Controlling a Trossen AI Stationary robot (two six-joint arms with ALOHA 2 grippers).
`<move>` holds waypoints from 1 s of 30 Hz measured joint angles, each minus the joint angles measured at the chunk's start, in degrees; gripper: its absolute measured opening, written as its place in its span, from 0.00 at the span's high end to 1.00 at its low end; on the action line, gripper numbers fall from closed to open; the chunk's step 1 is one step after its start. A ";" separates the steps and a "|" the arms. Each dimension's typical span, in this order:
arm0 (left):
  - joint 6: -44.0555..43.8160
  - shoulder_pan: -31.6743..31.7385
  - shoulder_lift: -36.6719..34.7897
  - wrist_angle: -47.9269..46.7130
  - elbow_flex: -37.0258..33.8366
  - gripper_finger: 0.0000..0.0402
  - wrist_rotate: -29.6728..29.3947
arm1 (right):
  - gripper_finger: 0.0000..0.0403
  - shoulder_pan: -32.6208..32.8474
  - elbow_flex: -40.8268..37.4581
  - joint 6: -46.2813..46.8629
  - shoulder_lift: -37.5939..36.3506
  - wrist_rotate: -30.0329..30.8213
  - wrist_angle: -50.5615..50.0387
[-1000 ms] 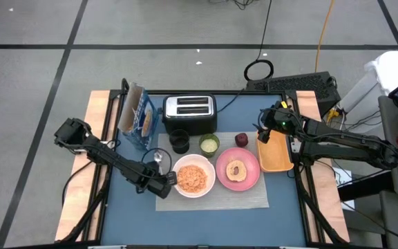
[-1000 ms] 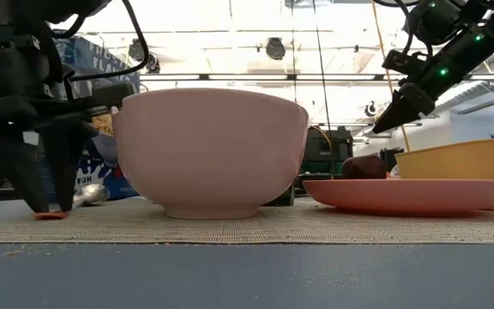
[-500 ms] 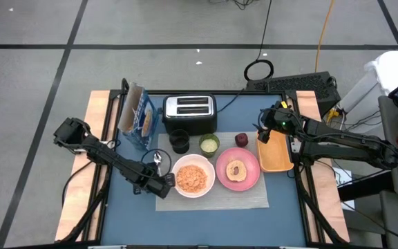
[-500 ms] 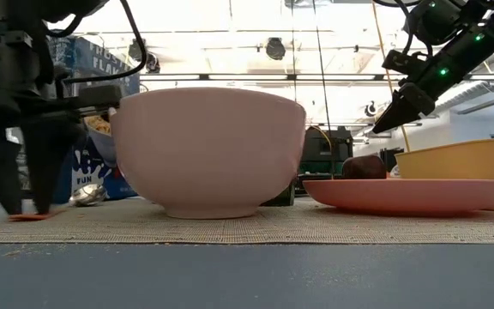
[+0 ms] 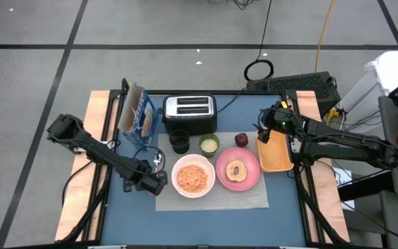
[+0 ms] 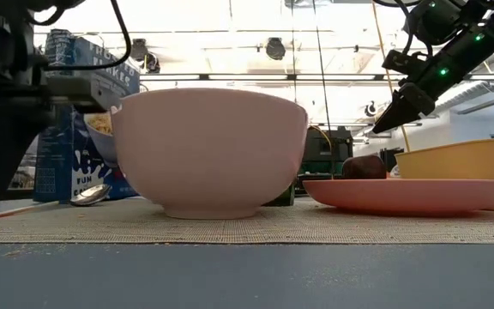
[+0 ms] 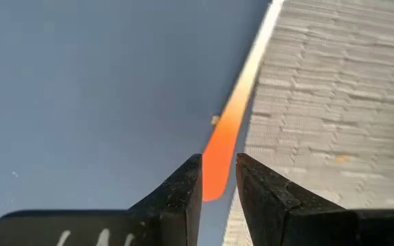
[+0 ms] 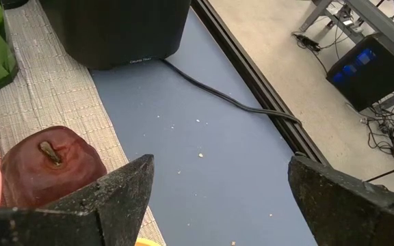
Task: Arrange a breakfast setting
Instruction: Return to Home Position
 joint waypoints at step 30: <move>33.65 2.07 -18.65 9.92 0.20 0.77 -0.86 | 0.19 0.01 0.00 0.00 0.00 0.00 0.87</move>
